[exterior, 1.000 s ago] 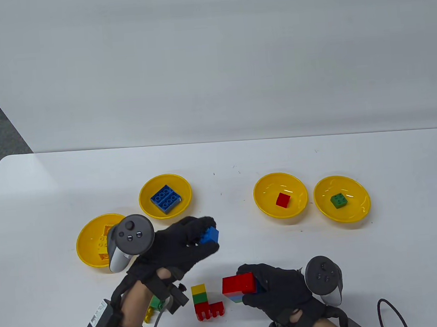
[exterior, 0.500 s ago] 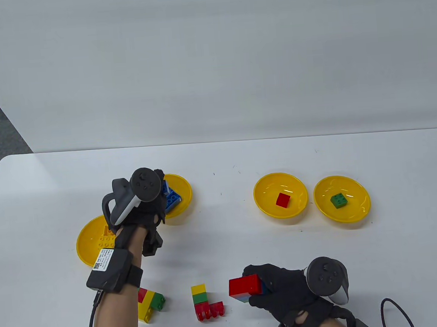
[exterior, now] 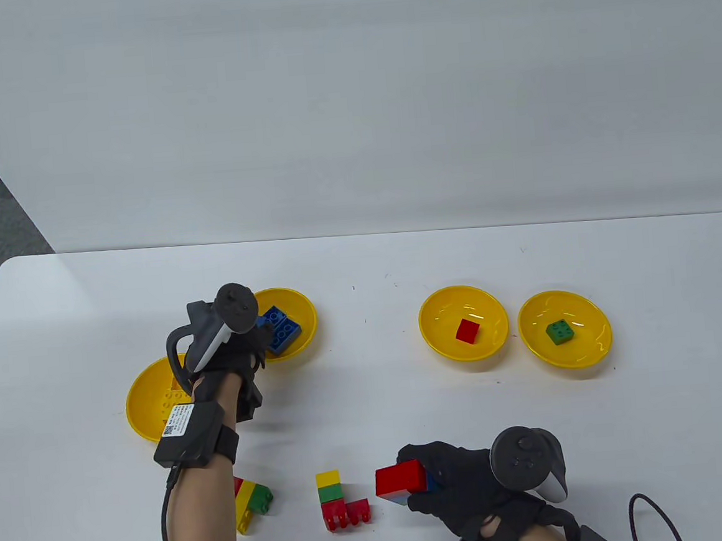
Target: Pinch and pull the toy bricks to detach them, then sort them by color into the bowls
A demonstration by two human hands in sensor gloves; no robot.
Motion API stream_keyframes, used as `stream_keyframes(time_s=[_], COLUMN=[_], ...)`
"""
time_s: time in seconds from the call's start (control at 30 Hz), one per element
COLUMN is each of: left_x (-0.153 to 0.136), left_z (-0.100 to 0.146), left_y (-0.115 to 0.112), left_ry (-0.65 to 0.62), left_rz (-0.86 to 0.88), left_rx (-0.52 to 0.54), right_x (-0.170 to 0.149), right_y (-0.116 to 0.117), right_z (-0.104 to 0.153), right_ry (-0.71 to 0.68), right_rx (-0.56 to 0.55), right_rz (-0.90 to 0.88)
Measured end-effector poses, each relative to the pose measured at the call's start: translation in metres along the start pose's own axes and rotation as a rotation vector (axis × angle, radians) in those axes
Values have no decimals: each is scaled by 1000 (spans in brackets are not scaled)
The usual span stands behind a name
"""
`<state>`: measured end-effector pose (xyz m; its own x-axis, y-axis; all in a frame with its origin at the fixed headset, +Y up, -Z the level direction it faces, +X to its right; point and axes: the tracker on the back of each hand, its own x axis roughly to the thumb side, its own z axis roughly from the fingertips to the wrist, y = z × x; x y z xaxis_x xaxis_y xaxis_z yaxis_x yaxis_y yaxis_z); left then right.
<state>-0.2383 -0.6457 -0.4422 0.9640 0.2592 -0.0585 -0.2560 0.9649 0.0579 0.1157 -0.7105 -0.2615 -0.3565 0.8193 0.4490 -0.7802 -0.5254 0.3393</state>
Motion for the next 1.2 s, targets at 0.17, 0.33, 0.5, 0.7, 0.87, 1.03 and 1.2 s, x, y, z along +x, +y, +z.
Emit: stream_keyframes(time_s=[0.17, 0.33, 0.5, 0.7, 0.87, 1.03, 1.2], left_x=[10, 28, 43, 52, 58, 59, 61], left_z=[47, 113, 169, 197, 197, 195, 198], left_y=[54, 83, 71, 17, -29, -37, -45], left_ry=[-144, -354, -544, -605, -584, -578, -563], left_rz=[204, 444, 725, 796, 940, 929, 887], left_rx=[160, 261, 190, 24, -185, -192, -205], right_x=[1, 2, 6, 7, 6, 2, 2], right_y=[-2, -7, -10, -8, -2, 7, 17], right_z=[0, 1, 0, -1, -2, -3, -5], right_ry=[4, -9, -64, -95, -79, -57, -51], right_rx=[-47, -123, -184, -196, -186, -170, -145], right_rz=[-109, -301, -494, -606, -605, -604, -632])
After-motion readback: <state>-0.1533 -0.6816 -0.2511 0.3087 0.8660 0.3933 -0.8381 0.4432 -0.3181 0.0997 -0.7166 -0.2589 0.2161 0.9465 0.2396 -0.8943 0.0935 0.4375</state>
